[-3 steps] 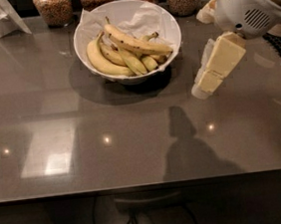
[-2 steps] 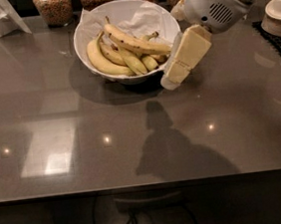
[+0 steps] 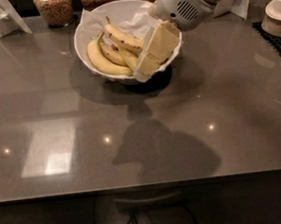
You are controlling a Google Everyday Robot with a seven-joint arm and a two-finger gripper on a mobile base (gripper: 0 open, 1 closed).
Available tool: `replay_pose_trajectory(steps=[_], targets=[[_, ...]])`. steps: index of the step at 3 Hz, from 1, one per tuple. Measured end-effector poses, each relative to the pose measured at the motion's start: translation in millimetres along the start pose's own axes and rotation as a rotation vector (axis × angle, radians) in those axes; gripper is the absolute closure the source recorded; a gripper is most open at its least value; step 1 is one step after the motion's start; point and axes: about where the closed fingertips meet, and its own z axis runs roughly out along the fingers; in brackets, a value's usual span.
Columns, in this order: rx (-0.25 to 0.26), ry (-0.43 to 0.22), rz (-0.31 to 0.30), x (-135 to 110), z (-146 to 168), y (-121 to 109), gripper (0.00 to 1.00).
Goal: Pick banana from white bowl
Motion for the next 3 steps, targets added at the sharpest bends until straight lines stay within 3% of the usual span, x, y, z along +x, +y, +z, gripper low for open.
replay_pose_trajectory(steps=[2,3], targets=[[0.008,-0.078,0.017,-11,30,-26,0.0],[0.005,-0.088,-0.012,-24,53,-52,0.02]])
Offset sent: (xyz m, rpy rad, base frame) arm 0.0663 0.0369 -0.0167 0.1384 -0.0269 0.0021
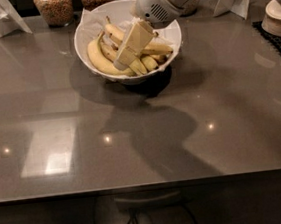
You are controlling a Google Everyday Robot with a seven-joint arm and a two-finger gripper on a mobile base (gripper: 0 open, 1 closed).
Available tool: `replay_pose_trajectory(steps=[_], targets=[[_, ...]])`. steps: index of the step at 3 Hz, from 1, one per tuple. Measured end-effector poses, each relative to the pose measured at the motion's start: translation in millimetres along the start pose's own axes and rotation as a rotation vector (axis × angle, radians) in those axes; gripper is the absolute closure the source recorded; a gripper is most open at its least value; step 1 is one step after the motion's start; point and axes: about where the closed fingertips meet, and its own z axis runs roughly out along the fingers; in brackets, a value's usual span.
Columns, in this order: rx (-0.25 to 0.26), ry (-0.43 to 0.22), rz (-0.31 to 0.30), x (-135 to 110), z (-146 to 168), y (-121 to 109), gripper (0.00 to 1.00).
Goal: Pick banana from white bowl
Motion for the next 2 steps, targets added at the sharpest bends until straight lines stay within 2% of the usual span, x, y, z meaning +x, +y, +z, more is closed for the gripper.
replay_pose_trajectory(steps=[1,2], targets=[[-0.003,0.005,-0.011,-2,18,-19,0.21],[-0.012,0.024,-0.005,5,35,-32,0.31]])
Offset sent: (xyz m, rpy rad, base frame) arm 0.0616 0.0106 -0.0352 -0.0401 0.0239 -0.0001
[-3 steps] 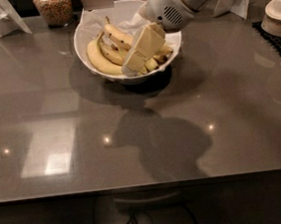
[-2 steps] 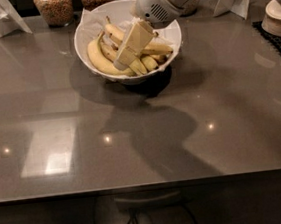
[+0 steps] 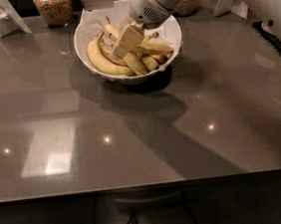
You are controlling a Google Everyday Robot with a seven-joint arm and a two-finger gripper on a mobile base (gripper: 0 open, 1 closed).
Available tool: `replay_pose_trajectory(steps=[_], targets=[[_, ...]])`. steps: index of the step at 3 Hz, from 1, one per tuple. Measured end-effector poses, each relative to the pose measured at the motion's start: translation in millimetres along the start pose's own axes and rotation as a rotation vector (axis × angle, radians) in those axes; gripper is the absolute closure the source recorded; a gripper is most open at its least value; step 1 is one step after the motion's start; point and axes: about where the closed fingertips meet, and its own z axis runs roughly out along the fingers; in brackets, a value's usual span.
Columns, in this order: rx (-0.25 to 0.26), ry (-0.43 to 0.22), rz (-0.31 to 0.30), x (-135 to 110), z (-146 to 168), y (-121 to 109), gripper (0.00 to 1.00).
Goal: Pick banana from white bowl
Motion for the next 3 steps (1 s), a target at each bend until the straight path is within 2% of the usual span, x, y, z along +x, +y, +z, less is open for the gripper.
replay_pose_trajectory(steps=[2,3], targets=[[0.0,0.056,0.044,26,14,-14,0.27],[0.013,0.094,0.081,45,13,-21,0.29]])
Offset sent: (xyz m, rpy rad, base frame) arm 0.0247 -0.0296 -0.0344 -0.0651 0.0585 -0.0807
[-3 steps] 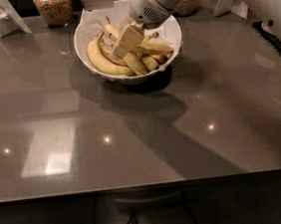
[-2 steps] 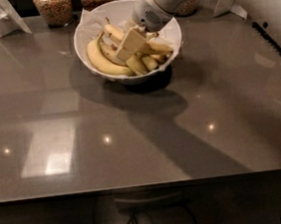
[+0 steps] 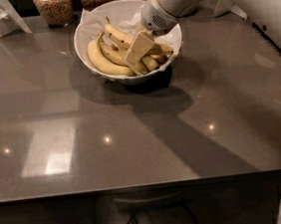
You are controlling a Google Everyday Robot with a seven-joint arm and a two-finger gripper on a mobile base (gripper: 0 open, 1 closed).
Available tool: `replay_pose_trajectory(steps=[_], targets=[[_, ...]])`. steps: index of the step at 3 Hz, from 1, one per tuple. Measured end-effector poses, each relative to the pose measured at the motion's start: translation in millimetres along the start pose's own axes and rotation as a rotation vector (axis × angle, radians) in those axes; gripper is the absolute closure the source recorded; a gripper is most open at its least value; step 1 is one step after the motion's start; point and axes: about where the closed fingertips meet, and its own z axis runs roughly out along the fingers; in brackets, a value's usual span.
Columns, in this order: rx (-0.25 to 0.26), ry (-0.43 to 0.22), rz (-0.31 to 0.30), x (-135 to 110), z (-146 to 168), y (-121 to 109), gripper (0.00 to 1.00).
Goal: Pick banana from white bowl
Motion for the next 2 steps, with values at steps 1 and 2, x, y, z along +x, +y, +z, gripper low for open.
replay_pose_trajectory(steps=[1,2], targets=[[0.011,0.023,0.027,11.8,-1.9,-5.1,0.48],[0.018,0.022,0.038,11.1,-8.1,-6.4,0.72]])
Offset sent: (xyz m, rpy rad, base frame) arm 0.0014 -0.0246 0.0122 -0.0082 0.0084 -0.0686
